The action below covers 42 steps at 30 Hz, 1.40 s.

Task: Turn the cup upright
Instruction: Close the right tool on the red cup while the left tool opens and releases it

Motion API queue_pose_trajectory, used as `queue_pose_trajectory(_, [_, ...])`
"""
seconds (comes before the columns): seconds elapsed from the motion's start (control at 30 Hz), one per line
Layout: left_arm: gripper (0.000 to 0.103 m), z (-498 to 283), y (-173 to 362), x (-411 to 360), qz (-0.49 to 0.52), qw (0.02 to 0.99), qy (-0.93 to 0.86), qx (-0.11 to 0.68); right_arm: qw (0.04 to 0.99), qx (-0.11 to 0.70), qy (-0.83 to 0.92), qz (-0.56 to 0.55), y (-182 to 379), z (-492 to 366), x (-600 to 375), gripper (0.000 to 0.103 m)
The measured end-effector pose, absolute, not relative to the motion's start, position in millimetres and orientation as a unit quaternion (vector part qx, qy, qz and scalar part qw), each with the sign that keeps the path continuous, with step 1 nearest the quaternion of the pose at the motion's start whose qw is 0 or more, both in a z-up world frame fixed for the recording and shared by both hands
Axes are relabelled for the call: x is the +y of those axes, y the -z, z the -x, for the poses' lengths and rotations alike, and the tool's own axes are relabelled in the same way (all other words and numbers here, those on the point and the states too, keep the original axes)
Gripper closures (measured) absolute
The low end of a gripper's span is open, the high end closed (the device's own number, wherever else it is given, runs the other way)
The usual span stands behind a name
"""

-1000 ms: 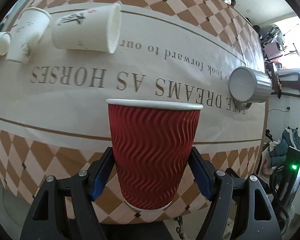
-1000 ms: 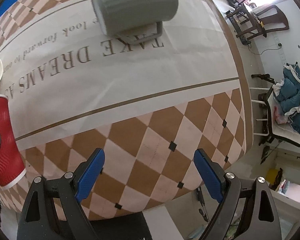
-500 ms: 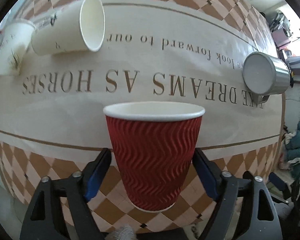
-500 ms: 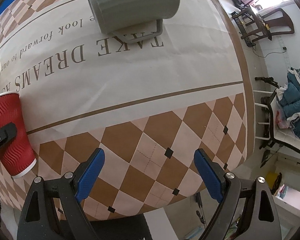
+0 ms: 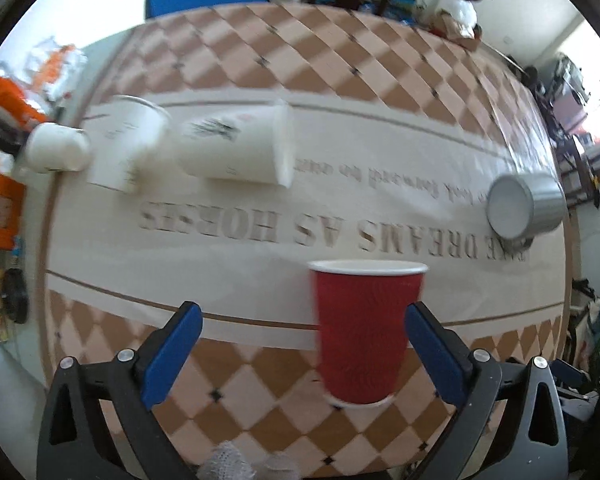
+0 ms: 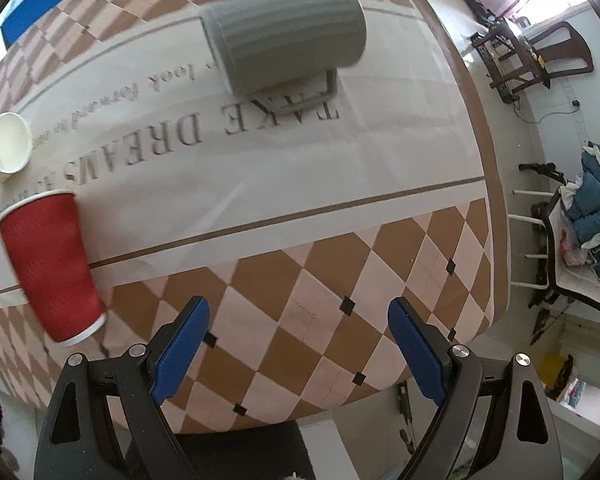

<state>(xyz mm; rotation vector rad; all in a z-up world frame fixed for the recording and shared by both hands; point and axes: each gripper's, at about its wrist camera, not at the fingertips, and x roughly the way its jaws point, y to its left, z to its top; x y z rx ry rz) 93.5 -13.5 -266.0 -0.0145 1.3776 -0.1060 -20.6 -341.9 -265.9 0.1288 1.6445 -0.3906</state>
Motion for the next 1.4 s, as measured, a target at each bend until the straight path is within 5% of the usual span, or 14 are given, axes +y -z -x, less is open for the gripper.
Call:
queue_pose_trajectory(0.3, [0.000,-82,288,46,-0.089,0.776,-0.057,0.622,0.705,0.704,0.069,-0.056,240,2,-277,0.011])
queue_pose_trajectory(0.83, [0.000,-70,370,97,-0.048,0.717,-0.079,0.691,0.671,0.741,-0.013,0.027,284,-43,-169,0.011])
queue_pose_trajectory(1.13, [0.000,-65,380,106,-0.059,0.711,-0.071,0.697,0.654,0.756,-0.019,0.009,306,-45,-154,0.029])
queue_pose_trajectory(1.4, [0.000,-58,378,85,-0.045,0.713,-0.060,0.697,0.669,0.742,-0.025,-0.024,301,-36,-164,0.030])
